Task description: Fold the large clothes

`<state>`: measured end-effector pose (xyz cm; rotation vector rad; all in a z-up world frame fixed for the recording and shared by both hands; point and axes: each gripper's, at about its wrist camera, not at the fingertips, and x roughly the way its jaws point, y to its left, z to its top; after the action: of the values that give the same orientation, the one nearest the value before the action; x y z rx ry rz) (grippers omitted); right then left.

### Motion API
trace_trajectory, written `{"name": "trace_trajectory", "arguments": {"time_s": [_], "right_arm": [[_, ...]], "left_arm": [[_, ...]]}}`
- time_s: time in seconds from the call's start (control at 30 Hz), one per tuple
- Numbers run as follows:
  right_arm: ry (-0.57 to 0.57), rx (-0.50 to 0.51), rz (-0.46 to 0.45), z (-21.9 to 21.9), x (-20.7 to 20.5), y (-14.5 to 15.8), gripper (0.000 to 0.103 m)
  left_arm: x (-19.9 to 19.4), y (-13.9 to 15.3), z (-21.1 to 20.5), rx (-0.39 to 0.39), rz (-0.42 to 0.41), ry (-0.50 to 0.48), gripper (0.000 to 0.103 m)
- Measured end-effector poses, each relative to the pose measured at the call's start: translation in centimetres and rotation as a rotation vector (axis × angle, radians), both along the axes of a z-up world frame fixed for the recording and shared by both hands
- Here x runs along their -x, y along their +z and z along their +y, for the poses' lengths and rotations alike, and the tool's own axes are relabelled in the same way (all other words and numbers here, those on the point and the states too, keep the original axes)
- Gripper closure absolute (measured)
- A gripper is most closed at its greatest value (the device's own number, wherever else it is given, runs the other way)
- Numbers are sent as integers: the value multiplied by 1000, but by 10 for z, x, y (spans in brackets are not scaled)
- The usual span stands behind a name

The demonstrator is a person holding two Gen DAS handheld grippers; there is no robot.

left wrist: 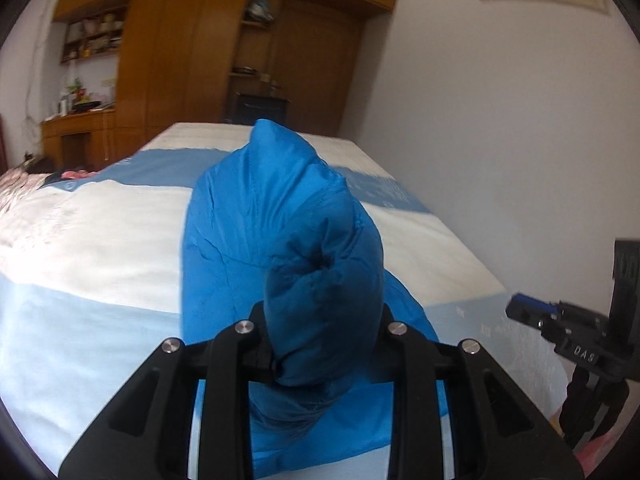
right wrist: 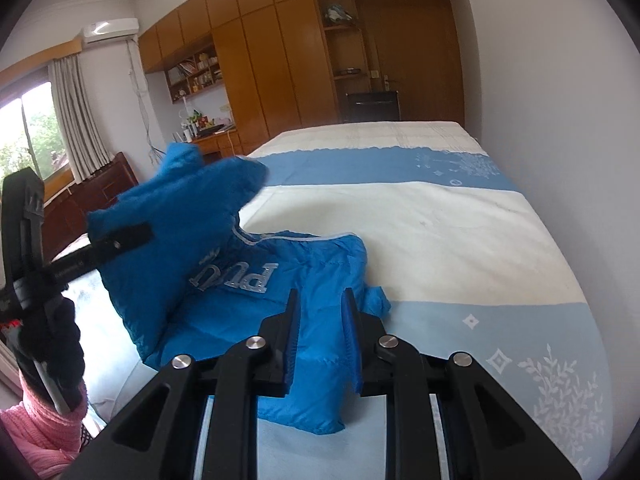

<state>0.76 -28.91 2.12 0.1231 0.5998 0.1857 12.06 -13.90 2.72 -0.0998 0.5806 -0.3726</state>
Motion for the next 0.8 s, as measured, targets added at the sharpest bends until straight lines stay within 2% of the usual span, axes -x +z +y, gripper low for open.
{"name": "trace_trajectory", "arguments": {"time_s": [0.37,0.6,0.8], "right_arm": [[-30,-2,29,-12,-5,-6,82],[-33,-19,63,-16,-16,-13,81],[-15,-37,122,-14,-33,-30,81]], "left_arm": [[-18,-39,-34,-82,76,-92,76],[-41,-79,-34,-60,177,-151,73],[-42,-99,-27,-13,187,-176,70]]}}
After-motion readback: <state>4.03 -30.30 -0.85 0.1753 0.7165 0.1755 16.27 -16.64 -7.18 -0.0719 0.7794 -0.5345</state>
